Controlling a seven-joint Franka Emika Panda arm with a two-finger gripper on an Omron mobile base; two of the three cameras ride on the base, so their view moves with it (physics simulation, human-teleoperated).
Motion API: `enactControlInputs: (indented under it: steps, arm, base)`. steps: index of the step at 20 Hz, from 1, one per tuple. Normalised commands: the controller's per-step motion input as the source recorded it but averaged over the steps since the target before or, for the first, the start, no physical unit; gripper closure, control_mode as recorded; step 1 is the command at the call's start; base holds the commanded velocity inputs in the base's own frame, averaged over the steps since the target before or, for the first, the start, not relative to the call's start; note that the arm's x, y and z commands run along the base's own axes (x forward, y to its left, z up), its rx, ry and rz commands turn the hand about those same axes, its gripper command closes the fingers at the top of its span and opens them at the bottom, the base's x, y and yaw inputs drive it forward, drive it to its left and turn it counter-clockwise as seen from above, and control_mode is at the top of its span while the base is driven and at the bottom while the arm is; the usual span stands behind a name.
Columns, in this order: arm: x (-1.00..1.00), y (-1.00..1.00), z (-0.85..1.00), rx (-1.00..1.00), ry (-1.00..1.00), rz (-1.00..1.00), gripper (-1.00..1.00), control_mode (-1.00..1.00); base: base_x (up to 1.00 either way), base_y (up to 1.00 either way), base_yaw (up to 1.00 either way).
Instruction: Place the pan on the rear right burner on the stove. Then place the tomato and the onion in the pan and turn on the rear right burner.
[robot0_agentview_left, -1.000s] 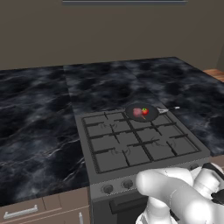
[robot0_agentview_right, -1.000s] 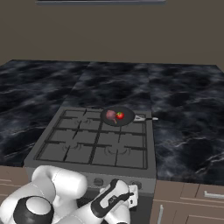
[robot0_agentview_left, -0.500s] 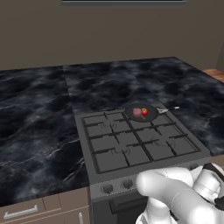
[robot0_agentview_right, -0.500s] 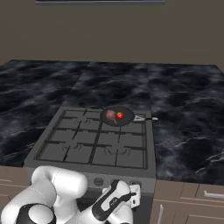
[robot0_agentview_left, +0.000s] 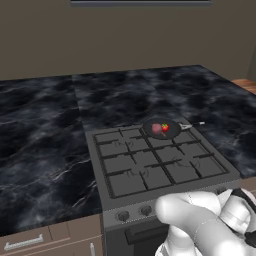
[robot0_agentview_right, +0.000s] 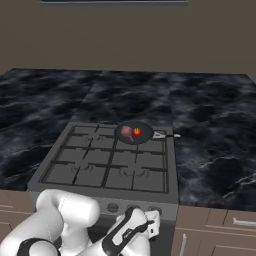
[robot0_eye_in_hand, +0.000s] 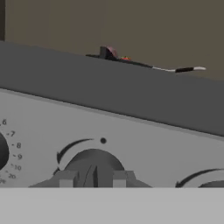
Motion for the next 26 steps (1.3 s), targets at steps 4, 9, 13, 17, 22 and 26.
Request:
enactControlInputs:
  steps: [4, 9, 13, 17, 22, 26]
  arm:
    - [0.00, 0.03, 0.00, -0.28, -0.09, 0.00, 1.00, -1.00]
    - [0.11, 0.00, 0.00, -0.34, -0.10, 0.00, 1.00, -1.00]
    - [0.19, 0.00, 0.00, -0.33, -0.10, 0.00, 1.00, -1.00]
    - [0.26, 0.00, 0.00, -0.31, -0.09, 0.00, 1.00, -1.00]
    - [0.27, 0.00, 0.00, -0.29, -0.05, 0.00, 1.00, -1.00]
    - [0.19, 0.00, 0.00, -0.27, -0.04, 0.00, 1.00, -1.00]
  base:
    - [0.00, 0.00, 0.00]
    - [0.00, 0.00, 0.00]
    - [0.00, 0.00, 0.00]
    - [0.00, 0.00, 0.00]
    - [0.00, 0.00, 0.00]
    - [0.00, 0.00, 0.00]
